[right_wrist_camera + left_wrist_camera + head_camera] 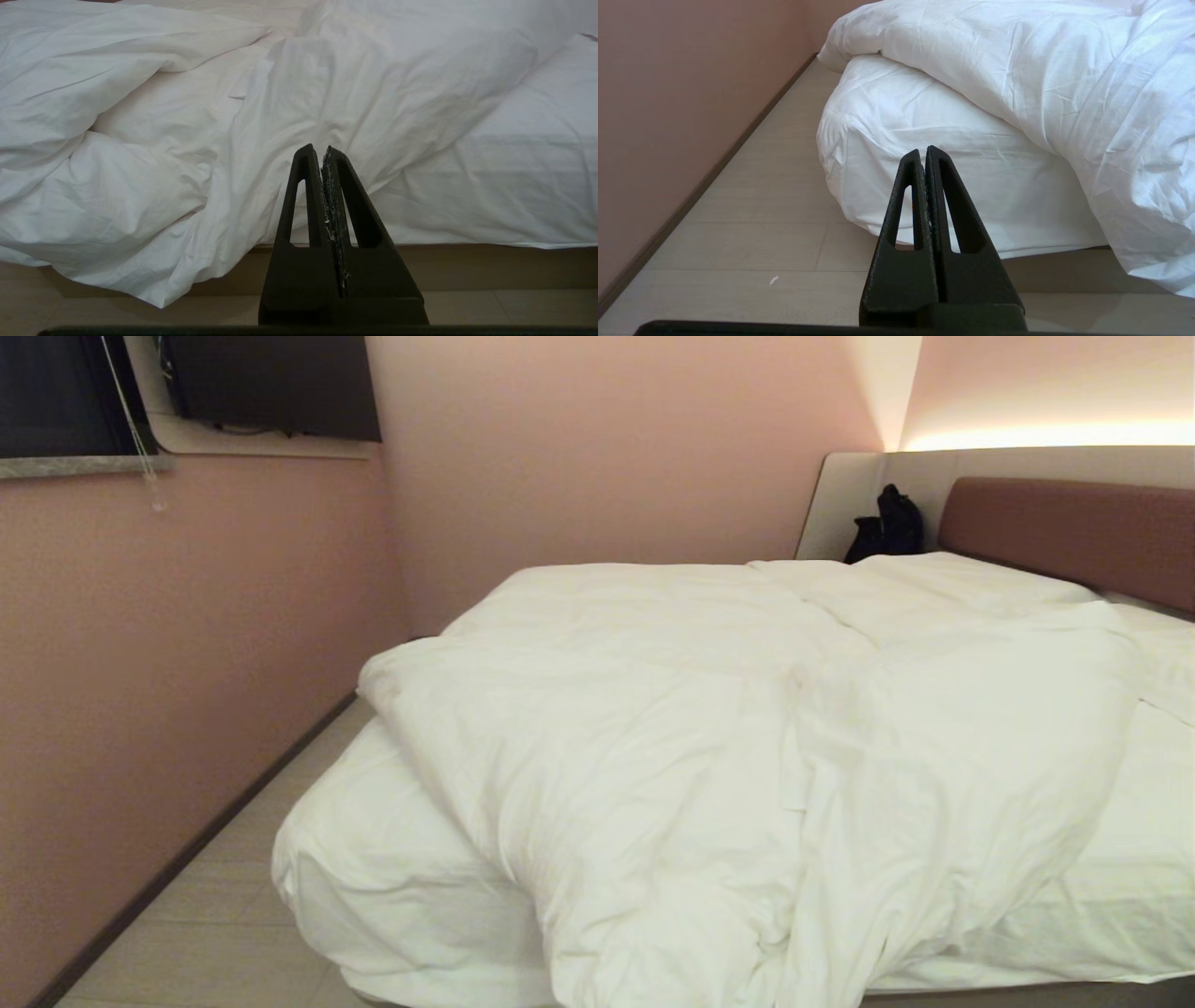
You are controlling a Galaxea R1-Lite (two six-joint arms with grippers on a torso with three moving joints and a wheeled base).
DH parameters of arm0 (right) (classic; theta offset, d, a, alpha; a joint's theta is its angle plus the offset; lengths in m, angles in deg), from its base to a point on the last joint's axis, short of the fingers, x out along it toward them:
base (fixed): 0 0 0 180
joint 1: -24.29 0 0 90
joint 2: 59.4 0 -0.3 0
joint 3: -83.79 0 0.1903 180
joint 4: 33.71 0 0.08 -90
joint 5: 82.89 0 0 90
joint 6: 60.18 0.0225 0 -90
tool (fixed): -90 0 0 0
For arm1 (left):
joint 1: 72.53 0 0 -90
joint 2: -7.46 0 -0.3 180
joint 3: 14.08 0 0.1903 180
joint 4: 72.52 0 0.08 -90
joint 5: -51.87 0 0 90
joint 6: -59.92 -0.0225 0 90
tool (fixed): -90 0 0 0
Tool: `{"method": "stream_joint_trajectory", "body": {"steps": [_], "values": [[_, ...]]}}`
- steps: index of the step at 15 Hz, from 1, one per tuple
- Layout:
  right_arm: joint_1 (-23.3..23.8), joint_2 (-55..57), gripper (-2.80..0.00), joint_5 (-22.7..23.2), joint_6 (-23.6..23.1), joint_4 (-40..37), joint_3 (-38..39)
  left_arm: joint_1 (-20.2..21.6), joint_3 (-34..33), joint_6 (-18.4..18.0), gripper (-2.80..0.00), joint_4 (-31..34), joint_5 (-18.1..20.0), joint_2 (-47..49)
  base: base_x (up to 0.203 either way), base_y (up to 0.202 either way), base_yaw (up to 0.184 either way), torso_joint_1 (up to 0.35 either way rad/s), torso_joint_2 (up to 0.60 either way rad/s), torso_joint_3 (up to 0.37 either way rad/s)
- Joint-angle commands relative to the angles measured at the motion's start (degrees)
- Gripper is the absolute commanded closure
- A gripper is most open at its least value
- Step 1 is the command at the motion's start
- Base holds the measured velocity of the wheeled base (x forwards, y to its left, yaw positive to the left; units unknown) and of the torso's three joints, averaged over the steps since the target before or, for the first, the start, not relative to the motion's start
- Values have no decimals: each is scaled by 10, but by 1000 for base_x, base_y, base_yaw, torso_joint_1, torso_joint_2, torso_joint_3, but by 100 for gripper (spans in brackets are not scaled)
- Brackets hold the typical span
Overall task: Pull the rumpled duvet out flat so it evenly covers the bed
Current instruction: Hold the folded corner of the quilt
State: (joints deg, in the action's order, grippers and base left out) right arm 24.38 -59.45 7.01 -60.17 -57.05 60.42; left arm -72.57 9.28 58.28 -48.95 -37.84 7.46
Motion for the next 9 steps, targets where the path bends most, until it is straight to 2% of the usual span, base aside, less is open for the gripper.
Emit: {"method": "stream_joint_trajectory", "body": {"steps": [1,9], "values": [[-1,0,0,0,0,0,0,0,0,0,0,0,1,0,0,0,0,0,0,0],[-1,1,0,0,0,0,0,0,0,0,0,0,0,0,0,0,0,0,0,0]]}}
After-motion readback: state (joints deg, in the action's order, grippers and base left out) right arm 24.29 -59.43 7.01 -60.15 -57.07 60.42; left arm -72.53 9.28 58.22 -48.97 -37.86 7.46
